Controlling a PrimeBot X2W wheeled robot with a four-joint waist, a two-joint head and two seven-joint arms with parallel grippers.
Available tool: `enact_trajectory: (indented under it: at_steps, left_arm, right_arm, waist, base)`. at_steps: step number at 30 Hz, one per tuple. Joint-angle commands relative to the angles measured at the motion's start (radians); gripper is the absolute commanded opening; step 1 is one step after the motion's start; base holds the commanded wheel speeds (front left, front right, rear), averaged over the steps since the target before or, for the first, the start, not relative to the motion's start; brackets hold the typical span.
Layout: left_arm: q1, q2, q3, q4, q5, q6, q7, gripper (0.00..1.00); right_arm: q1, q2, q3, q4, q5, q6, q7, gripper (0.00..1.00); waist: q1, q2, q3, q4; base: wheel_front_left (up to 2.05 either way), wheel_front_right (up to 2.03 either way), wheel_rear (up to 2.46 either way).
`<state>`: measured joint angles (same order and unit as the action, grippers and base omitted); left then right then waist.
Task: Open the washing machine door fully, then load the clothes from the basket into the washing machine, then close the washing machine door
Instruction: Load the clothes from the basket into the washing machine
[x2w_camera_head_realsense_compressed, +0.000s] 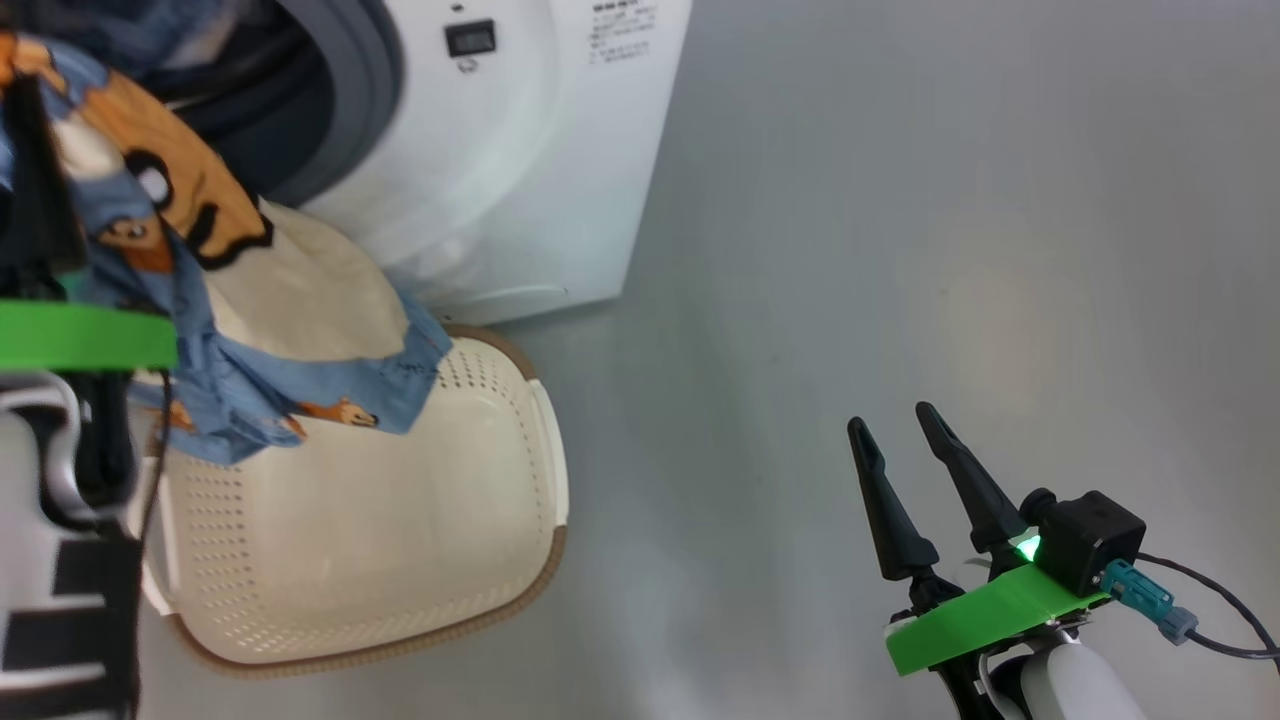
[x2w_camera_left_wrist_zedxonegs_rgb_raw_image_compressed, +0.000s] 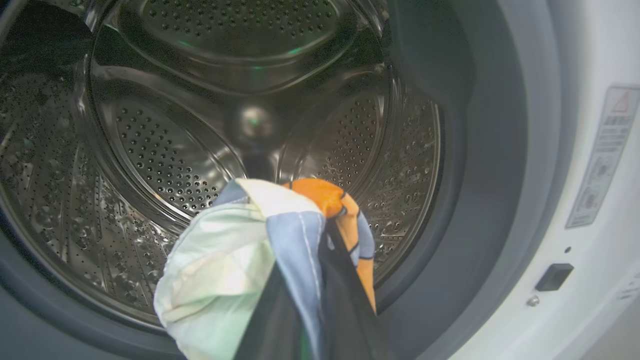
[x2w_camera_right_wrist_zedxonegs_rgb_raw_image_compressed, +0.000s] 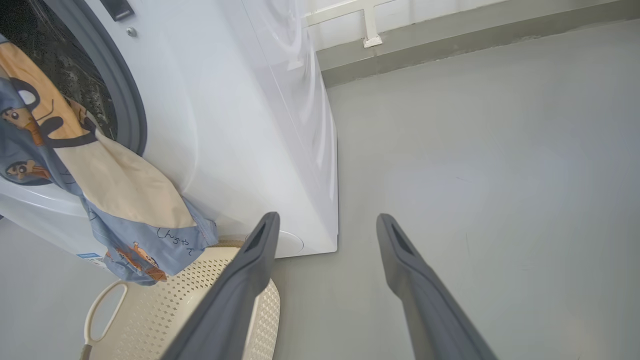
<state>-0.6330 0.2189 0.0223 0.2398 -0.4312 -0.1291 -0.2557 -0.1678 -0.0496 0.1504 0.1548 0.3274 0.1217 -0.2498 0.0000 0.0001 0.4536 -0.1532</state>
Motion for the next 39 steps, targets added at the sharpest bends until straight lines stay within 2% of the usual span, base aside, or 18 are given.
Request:
enact_trajectory:
  at_steps: [1, 7, 12, 16, 20, 25, 32, 39]
  left_arm:
    - [-0.038, 0.049, 0.022, -0.012, -0.001, -0.002, -0.006, 0.0]
    - [-0.159, 0.118, -0.033, 0.083, -0.012, -0.002, -0.006, 0.0]
    - [-0.306, 0.182, -0.112, 0.264, -0.048, -0.002, 0.004, 0.0]
    - [-0.44, 0.221, -0.173, 0.387, -0.061, -0.002, 0.055, 0.0]
    - [-0.556, 0.246, -0.244, 0.474, -0.06, -0.002, 0.12, 0.0]
    - [-0.661, 0.25, -0.291, 0.56, -0.089, -0.002, 0.19, 0.0]
    - [-0.742, 0.271, -0.364, 0.629, -0.072, -0.002, 0.164, 0.0]
    - [-0.854, 0.298, -0.404, 0.662, -0.027, -0.002, 0.036, 0.0]
  right_arm:
    - [-0.005, -0.001, 0.03, -0.026, 0.015, 0.009, -0.012, 1.0]
    - [-0.025, -0.001, 0.06, -0.036, 0.046, 0.009, -0.012, 1.0]
    - [-0.039, -0.001, 0.083, -0.038, 0.072, 0.009, -0.012, 1.0]
    - [-0.044, -0.001, 0.098, -0.039, 0.09, 0.009, -0.012, 1.0]
    - [-0.046, -0.001, 0.107, -0.042, 0.1, 0.009, -0.012, 1.0]
    - [-0.055, -0.001, 0.12, -0.046, 0.113, 0.009, -0.012, 1.0]
    - [-0.038, -0.001, 0.142, -0.043, 0.138, 0.009, -0.012, 1.0]
    - [-0.037, -0.001, 0.163, -0.051, 0.146, 0.009, -0.012, 1.0]
  waist:
    - [0.0, -0.0001, 0.064, -0.043]
    - [0.0, -0.0001, 0.147, -0.074]
    - [0.0, -0.0001, 0.206, -0.095]
    - [0.0, -0.0001, 0.233, -0.109]
    - [0.0, -0.0001, 0.258, -0.115]
    - [0.0, -0.0001, 0.295, -0.116]
    - [0.0, -0.0001, 0.327, -0.114]
    - [0.0, -0.0001, 0.356, -0.125]
  base:
    - [0.0, 0.0, 0.0]
    - [0.0, 0.0, 0.0]
    - [0.0, 0.0, 0.0]
    - [0.0, 0.0, 0.0]
    - [0.0, 0.0, 0.0]
    - [0.0, 0.0, 0.0]
    - [0.0, 0.0, 0.0]
    - [0.0, 0.0, 0.0]
